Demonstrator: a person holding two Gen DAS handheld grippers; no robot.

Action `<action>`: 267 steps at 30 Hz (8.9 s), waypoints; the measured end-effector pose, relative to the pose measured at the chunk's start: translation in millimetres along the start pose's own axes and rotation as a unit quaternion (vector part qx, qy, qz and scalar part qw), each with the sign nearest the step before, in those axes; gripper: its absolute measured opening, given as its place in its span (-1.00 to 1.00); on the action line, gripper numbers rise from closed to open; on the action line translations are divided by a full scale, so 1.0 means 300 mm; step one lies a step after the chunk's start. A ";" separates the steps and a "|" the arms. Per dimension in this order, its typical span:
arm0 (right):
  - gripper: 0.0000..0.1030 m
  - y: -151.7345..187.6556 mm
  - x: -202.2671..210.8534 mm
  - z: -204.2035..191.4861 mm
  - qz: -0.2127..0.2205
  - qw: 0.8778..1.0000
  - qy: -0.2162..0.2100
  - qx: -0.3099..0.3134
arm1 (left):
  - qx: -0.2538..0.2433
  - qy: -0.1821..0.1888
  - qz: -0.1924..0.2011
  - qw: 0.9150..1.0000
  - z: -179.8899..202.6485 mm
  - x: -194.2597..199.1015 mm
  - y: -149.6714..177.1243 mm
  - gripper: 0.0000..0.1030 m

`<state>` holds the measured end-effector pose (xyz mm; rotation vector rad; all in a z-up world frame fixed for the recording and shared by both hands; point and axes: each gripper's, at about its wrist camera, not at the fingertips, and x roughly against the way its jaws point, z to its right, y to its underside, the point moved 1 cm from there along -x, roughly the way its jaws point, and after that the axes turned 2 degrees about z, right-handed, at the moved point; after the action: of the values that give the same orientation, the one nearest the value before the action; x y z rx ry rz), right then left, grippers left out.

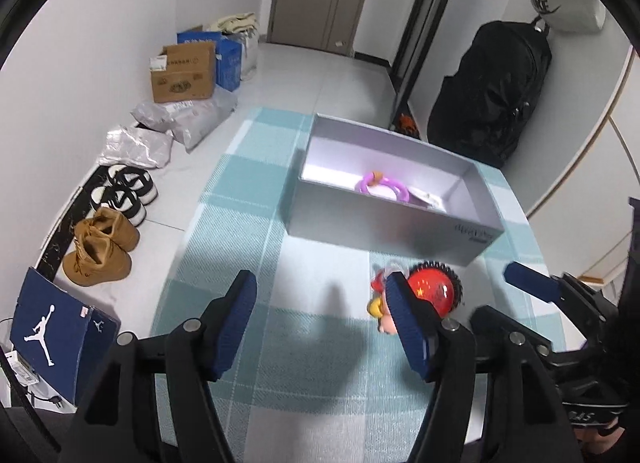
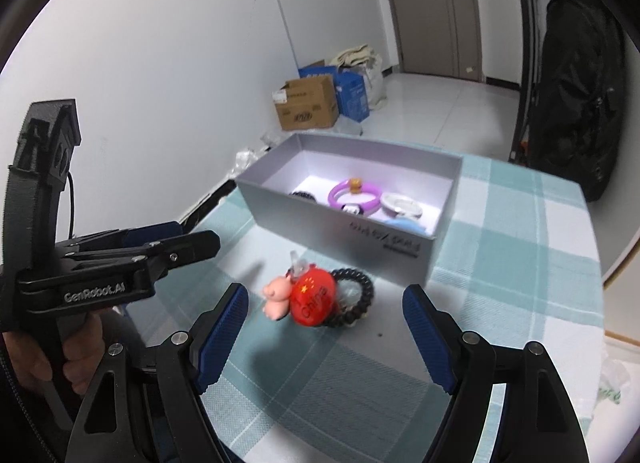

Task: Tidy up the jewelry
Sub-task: 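Withdraw both grippers from the box toward the remaining items, then close the right gripper on the red 'I China' badge and lift it, then grasp the pink pig figure with the left gripper while the right holds the red badge, then carry the pig and red badge over the box and open both grippers, then withdraw both grippers from the box toward the bracelet and pacifier, then lower the right gripper onto the black bead bracelet while the left lowers onto the clear pacifier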

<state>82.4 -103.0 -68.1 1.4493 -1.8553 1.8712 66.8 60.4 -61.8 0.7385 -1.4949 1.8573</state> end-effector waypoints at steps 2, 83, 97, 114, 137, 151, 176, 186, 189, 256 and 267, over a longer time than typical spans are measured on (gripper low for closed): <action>0.48 0.001 -0.021 -0.001 -0.002 1.000 -0.005 -0.004 | -0.005 0.000 -0.002 1.000 0.000 0.003 0.008 0.21; -0.92 -0.095 0.193 0.033 0.067 0.997 -0.026 -0.027 | -0.023 0.084 -0.105 0.991 0.085 -0.129 0.038 -0.59; -0.92 -0.110 0.178 0.037 0.076 0.996 -0.034 -0.041 | -0.016 0.112 -0.056 0.992 0.106 -0.044 0.002 -0.67; -0.92 -0.232 0.151 0.075 0.096 0.993 -0.052 -0.048 | -0.016 0.128 0.024 0.991 0.128 -0.003 -0.168 -0.67; -0.92 -0.330 -0.068 0.225 0.070 0.992 -0.068 -0.082 | -0.007 0.117 -0.024 0.993 0.124 -0.184 -0.283 -0.67; -0.85 -0.323 -0.119 0.233 0.045 0.994 -0.069 -0.076 | 0.012 0.133 -0.047 0.990 0.122 -0.238 -0.293 -0.67; -0.19 -0.289 -0.047 0.227 0.072 0.993 -0.051 -0.081 | -0.004 0.081 -0.014 0.997 0.121 -0.174 -0.258 0.06; 0.14 -0.237 0.028 0.193 0.080 0.994 -0.030 -0.072 | -0.013 0.043 0.015 0.999 0.118 -0.094 -0.206 0.16; 0.21 -0.212 0.049 0.178 0.082 0.993 -0.031 -0.073 | -0.015 0.019 0.034 0.999 0.122 -0.054 -0.182 0.30; -0.11 0.029 -0.161 -0.041 -0.038 0.996 0.046 0.061 | 0.056 0.003 -0.015 0.998 -0.058 -0.009 -0.004 0.64; -0.11 0.024 -0.080 -0.005 -0.019 0.999 0.019 0.029 | 0.060 -0.001 -0.028 0.998 -0.053 -0.029 0.001 0.64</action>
<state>89.5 -91.1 -89.1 1.4443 -1.7589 1.9365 71.5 74.8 -71.6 0.8300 -1.3588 1.9161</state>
